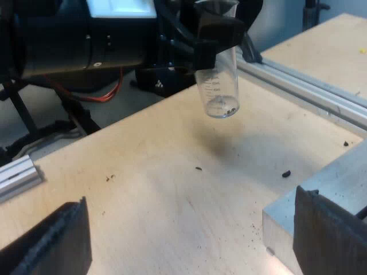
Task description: Pour the beans into the coffee machine
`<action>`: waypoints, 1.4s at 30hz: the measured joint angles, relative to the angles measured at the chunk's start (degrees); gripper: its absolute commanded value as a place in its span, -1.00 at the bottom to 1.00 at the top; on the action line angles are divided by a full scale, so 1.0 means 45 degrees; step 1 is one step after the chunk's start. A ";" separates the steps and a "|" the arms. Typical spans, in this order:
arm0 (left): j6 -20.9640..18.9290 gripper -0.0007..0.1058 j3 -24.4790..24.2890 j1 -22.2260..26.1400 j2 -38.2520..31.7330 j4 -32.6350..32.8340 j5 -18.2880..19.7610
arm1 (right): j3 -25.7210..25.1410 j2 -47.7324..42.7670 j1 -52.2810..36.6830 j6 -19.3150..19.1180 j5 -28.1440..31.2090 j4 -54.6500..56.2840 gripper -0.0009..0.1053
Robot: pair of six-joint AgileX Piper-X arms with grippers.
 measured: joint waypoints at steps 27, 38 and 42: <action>0.0045 0.19 0.0000 0.0000 0.3097 -0.2396 -0.0641 | 0.0000 0.0090 0.0000 0.0770 0.0000 -0.1020 0.41; 0.0157 0.19 -0.0128 0.0000 0.2338 0.0441 -0.1009 | 0.0000 0.0090 0.0000 0.0770 0.0000 -0.1082 0.41; 0.0183 0.19 -0.0399 0.0000 0.1517 0.2857 -0.1764 | 0.0000 0.0090 0.0000 0.0770 0.0000 -0.1107 0.41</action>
